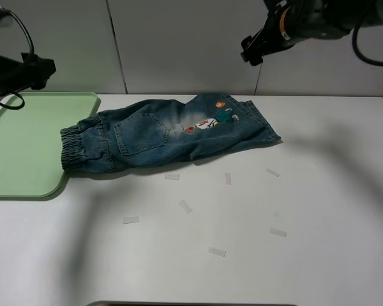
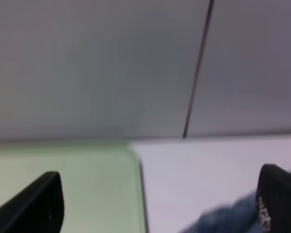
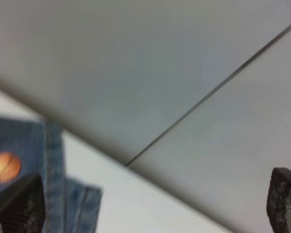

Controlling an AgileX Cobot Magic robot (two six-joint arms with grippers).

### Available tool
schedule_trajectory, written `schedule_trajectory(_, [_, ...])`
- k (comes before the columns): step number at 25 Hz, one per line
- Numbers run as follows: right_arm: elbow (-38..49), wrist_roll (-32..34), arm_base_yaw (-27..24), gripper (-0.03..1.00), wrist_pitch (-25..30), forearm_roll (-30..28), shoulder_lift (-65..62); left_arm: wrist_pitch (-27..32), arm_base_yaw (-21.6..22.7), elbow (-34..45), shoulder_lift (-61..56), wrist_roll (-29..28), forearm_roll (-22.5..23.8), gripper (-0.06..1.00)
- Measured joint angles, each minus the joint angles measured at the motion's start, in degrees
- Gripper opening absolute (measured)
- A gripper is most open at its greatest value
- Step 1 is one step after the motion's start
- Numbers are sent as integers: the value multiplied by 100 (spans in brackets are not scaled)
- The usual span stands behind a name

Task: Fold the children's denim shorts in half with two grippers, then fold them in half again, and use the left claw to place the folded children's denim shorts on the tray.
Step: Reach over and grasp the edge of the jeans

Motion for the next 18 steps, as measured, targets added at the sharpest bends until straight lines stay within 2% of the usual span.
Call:
schedule_trajectory(4, [0,-4,0,69,6,116,-543,176,0,-275,-916,-334,281,79])
schedule_trajectory(6, [0,-4,0,69,11,416,-882,459,0,-473,-1497,-632,477,79])
schedule_trajectory(12, [0,-55,0,69,208,1476,-1830,1930,0,-822,-3320,-1543,1210,79])
schedule_trajectory(15, [0,-595,69,69,722,1850,-2357,2540,0,-842,-4332,-1670,1369,79])
schedule_trajectory(18, [0,-1171,304,69,1183,2079,-2730,3419,0,-842,-5333,-1633,1406,79])
